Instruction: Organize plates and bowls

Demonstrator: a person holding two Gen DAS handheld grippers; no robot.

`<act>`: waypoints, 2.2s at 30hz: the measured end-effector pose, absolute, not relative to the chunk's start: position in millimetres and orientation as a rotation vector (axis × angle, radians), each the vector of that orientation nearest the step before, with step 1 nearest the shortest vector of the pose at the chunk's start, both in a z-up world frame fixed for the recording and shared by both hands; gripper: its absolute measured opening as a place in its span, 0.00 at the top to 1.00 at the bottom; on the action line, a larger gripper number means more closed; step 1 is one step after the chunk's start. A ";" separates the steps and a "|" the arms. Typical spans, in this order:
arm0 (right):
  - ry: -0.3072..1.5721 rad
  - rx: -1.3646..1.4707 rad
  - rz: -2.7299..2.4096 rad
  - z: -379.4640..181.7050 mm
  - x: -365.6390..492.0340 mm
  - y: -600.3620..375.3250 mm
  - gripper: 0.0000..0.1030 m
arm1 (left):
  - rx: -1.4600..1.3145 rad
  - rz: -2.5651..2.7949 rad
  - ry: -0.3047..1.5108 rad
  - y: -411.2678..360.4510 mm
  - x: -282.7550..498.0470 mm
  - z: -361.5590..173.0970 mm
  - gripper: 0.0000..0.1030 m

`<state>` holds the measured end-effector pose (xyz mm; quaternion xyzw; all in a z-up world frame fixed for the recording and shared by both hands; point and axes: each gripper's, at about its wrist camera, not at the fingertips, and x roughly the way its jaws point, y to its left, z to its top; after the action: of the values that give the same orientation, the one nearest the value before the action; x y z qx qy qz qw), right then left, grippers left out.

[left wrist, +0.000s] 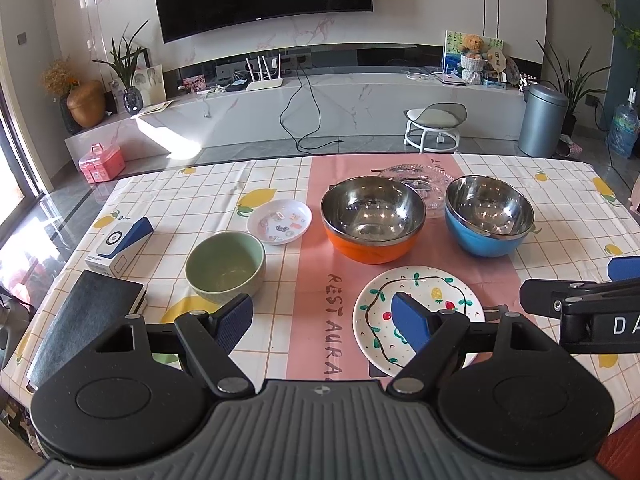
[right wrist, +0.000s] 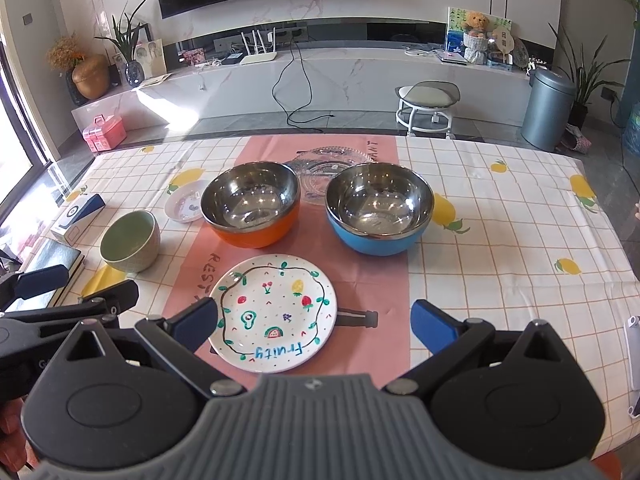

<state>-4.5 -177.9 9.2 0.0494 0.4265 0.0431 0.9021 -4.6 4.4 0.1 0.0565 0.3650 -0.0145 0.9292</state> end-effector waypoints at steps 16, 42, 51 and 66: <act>0.890 0.094 0.089 10.2 -3.3 -177.1 0.02 | 0.111 -0.032 0.740 4.9 -7.2 2.8 0.10; 0.899 0.090 0.084 5.8 -4.8 -177.5 0.02 | 0.102 -0.033 0.736 4.3 -8.3 6.9 0.10; 0.881 0.108 0.099 3.1 -7.7 -177.9 0.02 | 0.070 -0.051 0.714 9.9 -11.0 6.1 0.10; 0.655 0.218 0.138 -41.4 -19.8 -200.0 0.33 | -0.307 -0.157 0.680 58.7 -0.4 -34.8 0.44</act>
<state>-19.8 -200.0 -41.4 0.1067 0.3209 0.0675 0.9387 -0.4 58.7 -34.8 -0.1496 0.3318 -0.0767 0.9283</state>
